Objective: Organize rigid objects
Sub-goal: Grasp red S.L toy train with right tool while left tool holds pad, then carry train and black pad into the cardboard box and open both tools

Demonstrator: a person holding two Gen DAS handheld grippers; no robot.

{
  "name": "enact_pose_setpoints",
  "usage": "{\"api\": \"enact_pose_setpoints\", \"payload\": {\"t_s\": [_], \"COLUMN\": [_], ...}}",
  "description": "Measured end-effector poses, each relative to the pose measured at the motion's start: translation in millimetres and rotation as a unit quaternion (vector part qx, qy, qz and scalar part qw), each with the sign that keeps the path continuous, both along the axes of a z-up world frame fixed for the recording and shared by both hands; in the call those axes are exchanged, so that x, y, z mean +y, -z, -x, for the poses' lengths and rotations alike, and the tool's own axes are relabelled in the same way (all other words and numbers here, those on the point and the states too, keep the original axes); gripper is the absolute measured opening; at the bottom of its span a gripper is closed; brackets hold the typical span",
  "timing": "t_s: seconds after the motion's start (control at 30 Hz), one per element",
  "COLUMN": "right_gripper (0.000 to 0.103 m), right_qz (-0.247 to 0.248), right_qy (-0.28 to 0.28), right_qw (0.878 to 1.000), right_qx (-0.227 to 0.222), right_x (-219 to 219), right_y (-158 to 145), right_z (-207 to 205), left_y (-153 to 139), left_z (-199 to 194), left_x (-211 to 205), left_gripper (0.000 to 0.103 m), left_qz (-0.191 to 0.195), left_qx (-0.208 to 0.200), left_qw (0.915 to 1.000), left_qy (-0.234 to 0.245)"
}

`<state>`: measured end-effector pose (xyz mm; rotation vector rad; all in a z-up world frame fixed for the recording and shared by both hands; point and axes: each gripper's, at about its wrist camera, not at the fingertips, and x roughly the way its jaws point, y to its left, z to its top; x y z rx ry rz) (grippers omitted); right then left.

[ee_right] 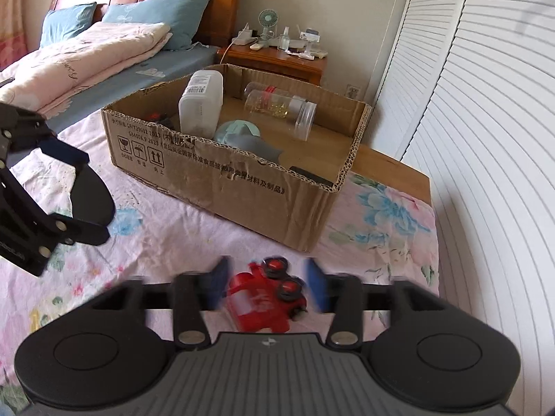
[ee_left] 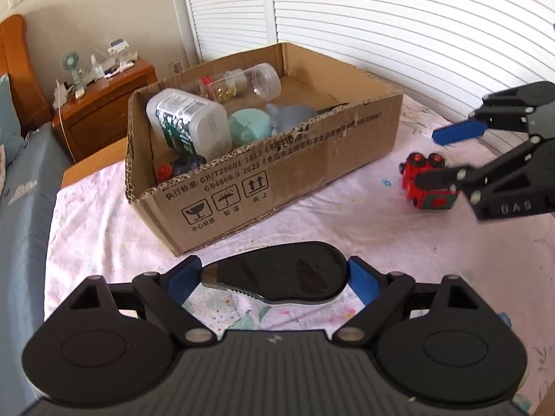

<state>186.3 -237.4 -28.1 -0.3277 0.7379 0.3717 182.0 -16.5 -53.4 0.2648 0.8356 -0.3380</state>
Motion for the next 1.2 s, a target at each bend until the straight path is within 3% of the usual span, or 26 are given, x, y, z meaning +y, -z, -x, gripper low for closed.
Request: {"api": "enact_pose_setpoints", "payload": {"t_s": [0.17, 0.53, 0.73, 0.8, 0.87, 1.2], "right_gripper": [0.07, 0.07, 0.069, 0.058, 0.055, 0.054], "right_qz": [0.003, -0.03, -0.025, -0.013, -0.014, -0.016], "right_qy": [0.008, -0.054, -0.054, -0.054, -0.056, -0.074], "right_qw": [1.0, 0.996, 0.996, 0.996, 0.996, 0.996], "right_qx": [0.016, 0.07, 0.067, 0.069, 0.068, 0.042], "right_x": [-3.7, -14.7, -10.7, -9.3, -11.0, -6.8], "right_y": [14.2, 17.3, 21.4, 24.5, 24.2, -10.3], "right_z": [-10.3, -7.0, -9.1, -9.2, -8.0, 3.2], "left_y": [-1.3, -6.9, -7.8, -9.2, -11.1, -24.3], "left_z": [4.3, 8.9, 7.4, 7.4, 8.0, 9.1], "left_x": [-1.3, -5.9, -8.6, -9.1, -9.1, -7.5], "left_gripper": [0.089, 0.089, 0.089, 0.089, 0.089, 0.089], "left_qz": [0.002, 0.0, 0.003, 0.004, 0.005, 0.011], "left_qx": [0.002, 0.002, 0.004, 0.004, 0.003, 0.003], "left_qw": [1.0, 0.9994, 0.9993, 0.9992, 0.9991, 0.9988], "left_qy": [0.009, 0.034, 0.036, 0.039, 0.042, 0.048]}}
